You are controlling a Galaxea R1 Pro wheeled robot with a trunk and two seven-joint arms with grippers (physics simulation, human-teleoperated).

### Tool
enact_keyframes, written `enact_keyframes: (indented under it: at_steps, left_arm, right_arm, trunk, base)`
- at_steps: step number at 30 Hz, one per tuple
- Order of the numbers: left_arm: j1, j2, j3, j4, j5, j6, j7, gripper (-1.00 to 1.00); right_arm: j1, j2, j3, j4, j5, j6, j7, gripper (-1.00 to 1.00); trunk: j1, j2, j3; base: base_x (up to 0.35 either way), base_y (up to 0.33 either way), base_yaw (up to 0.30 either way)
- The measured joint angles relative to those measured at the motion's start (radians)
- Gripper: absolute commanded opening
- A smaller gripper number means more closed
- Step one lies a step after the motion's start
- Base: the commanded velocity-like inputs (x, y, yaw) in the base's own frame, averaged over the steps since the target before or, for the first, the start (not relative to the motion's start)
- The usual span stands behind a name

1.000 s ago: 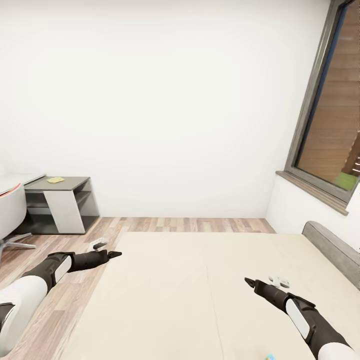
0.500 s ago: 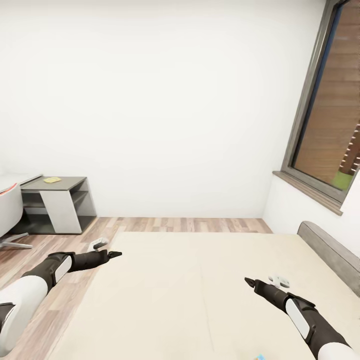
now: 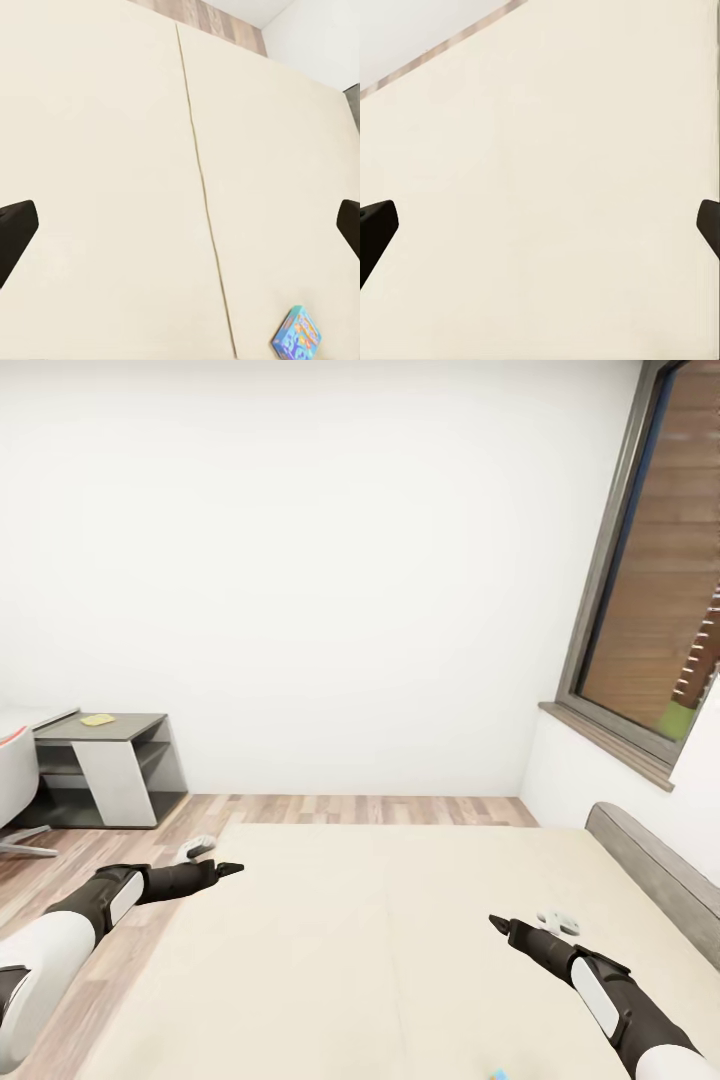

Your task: Put all the toys in the child's room - the three board games (two on the bed and one on the table), the two jigsaw puzzles on the table, and the tennis ball on the table - inside the toy box on the table in the child's room.

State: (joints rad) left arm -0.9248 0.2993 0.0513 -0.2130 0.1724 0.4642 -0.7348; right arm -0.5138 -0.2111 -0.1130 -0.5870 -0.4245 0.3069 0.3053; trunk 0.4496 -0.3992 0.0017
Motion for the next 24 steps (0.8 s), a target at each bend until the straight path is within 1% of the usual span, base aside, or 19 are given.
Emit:
enact_keyframes:
  at_steps: [24]
  left_arm:
    - [0.000,0.000,0.000,0.000,0.000,0.000,0.000,1.00]
  right_arm:
    - [0.000,-0.001,0.000,0.000,-0.002,0.006,0.000,1.00]
  trunk:
    - [0.000,0.000,-0.002]
  base:
    - [0.000,-0.138,0.000]
